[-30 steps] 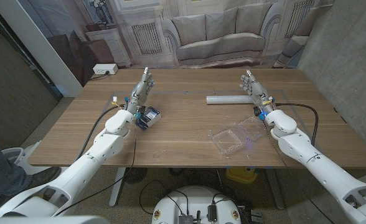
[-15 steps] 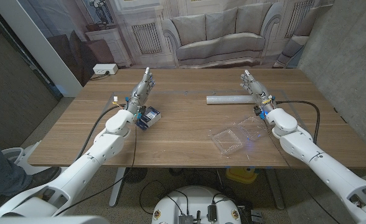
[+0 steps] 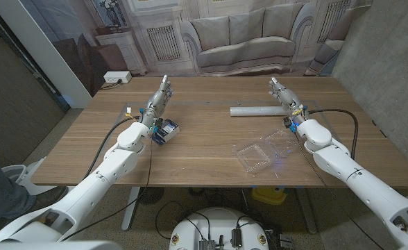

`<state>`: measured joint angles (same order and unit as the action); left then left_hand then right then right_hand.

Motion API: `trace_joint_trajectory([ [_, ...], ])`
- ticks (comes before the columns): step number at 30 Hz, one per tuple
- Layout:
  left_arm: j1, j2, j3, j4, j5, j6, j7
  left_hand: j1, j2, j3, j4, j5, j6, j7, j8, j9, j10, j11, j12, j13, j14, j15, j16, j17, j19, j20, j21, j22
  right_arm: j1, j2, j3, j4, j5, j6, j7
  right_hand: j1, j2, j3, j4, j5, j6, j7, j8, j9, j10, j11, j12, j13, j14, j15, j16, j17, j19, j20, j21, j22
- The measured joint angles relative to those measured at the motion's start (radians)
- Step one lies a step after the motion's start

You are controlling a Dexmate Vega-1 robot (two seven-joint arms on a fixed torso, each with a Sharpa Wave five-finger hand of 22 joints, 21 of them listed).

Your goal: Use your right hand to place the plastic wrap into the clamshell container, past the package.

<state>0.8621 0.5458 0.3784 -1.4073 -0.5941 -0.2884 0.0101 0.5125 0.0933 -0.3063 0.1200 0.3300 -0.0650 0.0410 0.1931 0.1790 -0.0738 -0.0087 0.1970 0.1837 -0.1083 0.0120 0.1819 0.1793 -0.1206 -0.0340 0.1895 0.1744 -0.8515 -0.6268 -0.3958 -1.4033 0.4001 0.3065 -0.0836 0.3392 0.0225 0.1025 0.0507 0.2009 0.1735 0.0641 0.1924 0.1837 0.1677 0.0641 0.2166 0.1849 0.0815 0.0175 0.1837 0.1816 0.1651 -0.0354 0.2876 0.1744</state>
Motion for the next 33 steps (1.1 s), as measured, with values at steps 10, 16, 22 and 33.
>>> trace_joint_trajectory([
  [10, 0.019, 0.011, -0.007, -0.025, 0.003, 0.001, 0.012, 0.003, 0.003, 0.000, 0.000, 0.000, 0.005, -0.005, 0.000, 0.000, 0.009, -0.002, 0.000, 0.000, 0.011, -0.003, 0.000, 0.000, 0.000, 0.000, 0.000, 0.000, 0.004, -0.020, -0.007, -0.025, -0.048, -0.019, -0.027, 0.004, 0.004, 0.000, 0.000, 0.005, 0.004, -0.004, 0.000, 0.000, 0.000, 0.000, 0.000, 0.000, 0.003, -0.003, 0.005, 0.000, 0.005, -0.005, 0.000, 0.000],
  [16, 0.031, 0.017, -0.012, -0.038, 0.004, 0.001, 0.017, 0.003, 0.003, 0.000, 0.000, 0.000, 0.011, 0.000, 0.004, 0.000, 0.009, -0.002, 0.007, 0.000, 0.012, -0.002, 0.005, 0.000, 0.000, 0.000, 0.000, 0.000, 0.008, -0.029, -0.012, -0.036, -0.073, -0.031, -0.040, 0.004, 0.004, 0.000, -0.008, 0.008, 0.007, -0.007, 0.000, 0.000, 0.000, 0.000, 0.000, 0.000, 0.007, -0.007, 0.005, 0.000, 0.009, -0.002, 0.000, 0.000],
  [22, 0.040, 0.021, -0.015, -0.045, 0.004, 0.000, 0.019, 0.003, 0.003, 0.000, 0.000, 0.000, 0.020, -0.002, 0.008, 0.000, 0.023, -0.005, 0.007, 0.000, 0.028, -0.003, 0.008, 0.000, 0.010, 0.001, 0.008, 0.000, 0.010, -0.041, -0.017, -0.055, -0.112, -0.055, -0.063, 0.008, 0.008, 0.000, -0.008, 0.008, 0.007, -0.007, 0.000, 0.000, 0.000, 0.000, 0.000, 0.000, 0.011, -0.003, 0.005, 0.000, 0.012, -0.001, -0.006, 0.000],
  [33, 0.043, 0.021, -0.018, -0.045, 0.003, -0.014, 0.013, 0.003, 0.003, 0.000, 0.000, 0.000, 0.047, 0.000, 0.016, 0.000, 0.054, 0.000, 0.015, 0.000, 0.055, -0.005, 0.015, 0.000, 0.027, -0.005, 0.008, 0.000, 0.006, -0.065, -0.021, -0.093, -0.171, -0.096, -0.099, 0.012, 0.012, 0.003, -0.012, 0.008, 0.013, -0.013, 0.004, 0.000, 0.005, -0.005, 0.000, 0.000, 0.011, -0.003, 0.005, 0.000, 0.016, -0.005, -0.009, 0.000],
])
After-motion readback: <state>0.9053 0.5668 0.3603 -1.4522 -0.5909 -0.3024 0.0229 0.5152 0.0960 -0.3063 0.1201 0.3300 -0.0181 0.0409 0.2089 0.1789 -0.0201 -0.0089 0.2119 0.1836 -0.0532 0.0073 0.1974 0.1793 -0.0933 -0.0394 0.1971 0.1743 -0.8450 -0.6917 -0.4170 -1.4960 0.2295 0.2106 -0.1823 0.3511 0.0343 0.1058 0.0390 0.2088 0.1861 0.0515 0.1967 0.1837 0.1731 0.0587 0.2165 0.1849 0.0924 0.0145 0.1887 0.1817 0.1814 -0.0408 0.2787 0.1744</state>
